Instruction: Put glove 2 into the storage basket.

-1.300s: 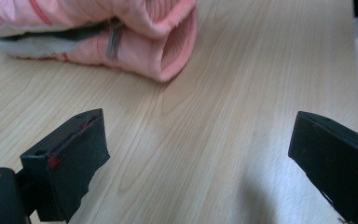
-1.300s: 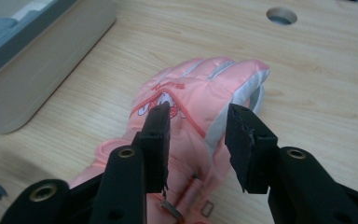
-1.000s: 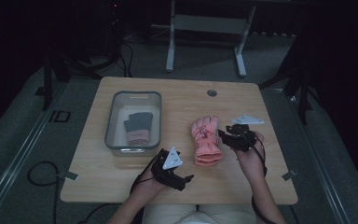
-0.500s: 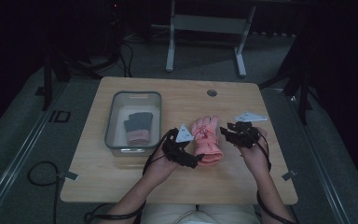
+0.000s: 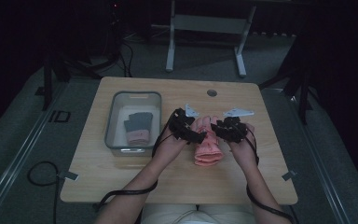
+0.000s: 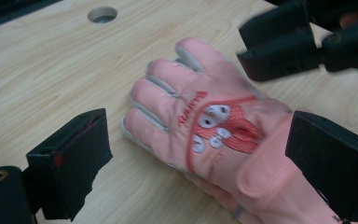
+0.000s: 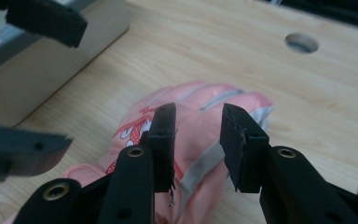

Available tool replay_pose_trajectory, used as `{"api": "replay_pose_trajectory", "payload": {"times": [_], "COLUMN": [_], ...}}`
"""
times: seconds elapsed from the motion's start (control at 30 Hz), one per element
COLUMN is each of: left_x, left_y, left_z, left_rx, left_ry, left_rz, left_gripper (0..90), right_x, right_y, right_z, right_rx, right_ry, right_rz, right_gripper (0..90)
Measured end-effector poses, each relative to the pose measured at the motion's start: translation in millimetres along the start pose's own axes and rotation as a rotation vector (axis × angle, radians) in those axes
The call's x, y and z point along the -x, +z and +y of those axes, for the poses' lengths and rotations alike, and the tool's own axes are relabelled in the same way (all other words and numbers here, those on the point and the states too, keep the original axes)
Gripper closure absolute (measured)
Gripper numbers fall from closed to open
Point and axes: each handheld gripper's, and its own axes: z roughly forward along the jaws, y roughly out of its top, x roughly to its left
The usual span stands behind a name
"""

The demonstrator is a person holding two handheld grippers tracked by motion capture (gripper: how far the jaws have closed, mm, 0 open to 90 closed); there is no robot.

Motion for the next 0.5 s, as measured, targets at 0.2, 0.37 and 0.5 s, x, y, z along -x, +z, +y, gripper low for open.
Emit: {"api": "replay_pose_trajectory", "payload": {"times": [0.2,0.37,0.5], "left_x": [-5.1,-13.1,-22.9], "left_y": [24.4,48.7,59.5], "left_z": [-6.1,-17.7,-26.1], "left_rx": [-0.096,-0.180,-0.201], "left_ry": [-0.034,-0.137,-0.221], "left_rz": [0.046,-0.024,-0.092], "left_gripper": [9.9,14.3,14.3], "right_x": [12.6,27.7,32.3], "right_y": [20.1,27.5,36.1], "right_z": [-18.5,-26.8,-29.3], "right_rx": [-0.089,-0.146,-0.189], "right_ry": [0.020,0.062,0.087], "right_rz": [0.010,0.049,0.107], "right_gripper": [54.8,46.3,46.3]}}
